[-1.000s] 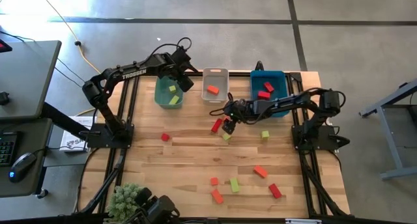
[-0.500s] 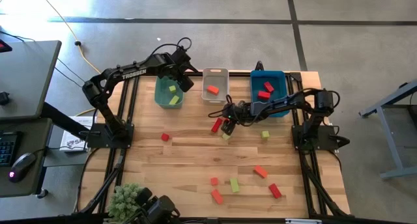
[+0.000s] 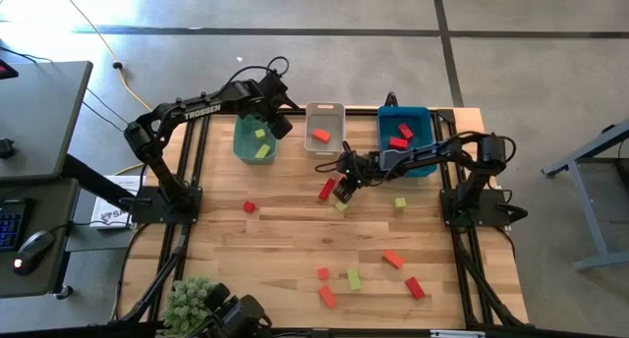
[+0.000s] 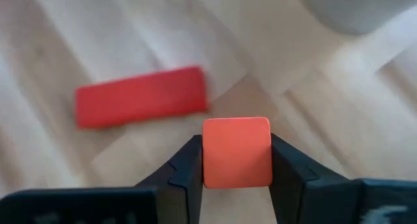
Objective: Sort & place blocks by color
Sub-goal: Put the orange block into the gray bin
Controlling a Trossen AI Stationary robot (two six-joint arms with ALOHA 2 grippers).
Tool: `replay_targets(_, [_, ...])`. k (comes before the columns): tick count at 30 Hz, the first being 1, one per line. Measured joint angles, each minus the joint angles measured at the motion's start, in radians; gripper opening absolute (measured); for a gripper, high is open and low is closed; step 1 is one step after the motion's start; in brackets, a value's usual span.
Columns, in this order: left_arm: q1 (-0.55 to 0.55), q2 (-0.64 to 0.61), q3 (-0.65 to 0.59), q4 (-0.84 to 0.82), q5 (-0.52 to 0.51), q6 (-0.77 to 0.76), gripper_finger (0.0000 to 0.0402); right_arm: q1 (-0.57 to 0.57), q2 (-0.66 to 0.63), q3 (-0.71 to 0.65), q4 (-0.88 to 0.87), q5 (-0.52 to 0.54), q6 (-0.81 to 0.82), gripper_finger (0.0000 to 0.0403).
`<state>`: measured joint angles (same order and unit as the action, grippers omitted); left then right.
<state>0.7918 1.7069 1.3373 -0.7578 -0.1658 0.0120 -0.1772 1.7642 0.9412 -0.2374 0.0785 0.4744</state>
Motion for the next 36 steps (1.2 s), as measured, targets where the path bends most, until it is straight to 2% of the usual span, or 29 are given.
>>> replay_targets(7, [0.000,0.000,0.000,0.000,0.008,0.000,0.0168,0.000,-0.083,-0.001,-0.013,-0.026,0.026,0.0105])
replay_targets(12, [0.000,0.000,0.000,0.005,0.009,0.000,0.0168,-0.002,-0.141,0.025,-0.009,0.025,0.040,0.0105])
replay_targets(19, [-0.001,0.000,0.000,0.009,0.012,0.000,0.0168,-0.030,-0.162,0.158,-0.005,0.125,-0.115,0.0105])
replay_targets(26, [-0.001,0.000,0.000,0.009,0.012,0.000,0.0168,-0.135,-0.157,0.235,0.061,0.203,-0.291,0.0105])
replay_targets(32, [-0.001,0.000,0.000,0.008,0.044,-0.002,0.0168,-0.228,-0.114,0.236,0.067,0.193,-0.317,0.0105])
replay_targets(36, [-0.001,0.000,0.000,0.008,0.079,-0.008,0.0168,-0.252,-0.041,0.236,0.085,0.115,-0.278,0.0105])
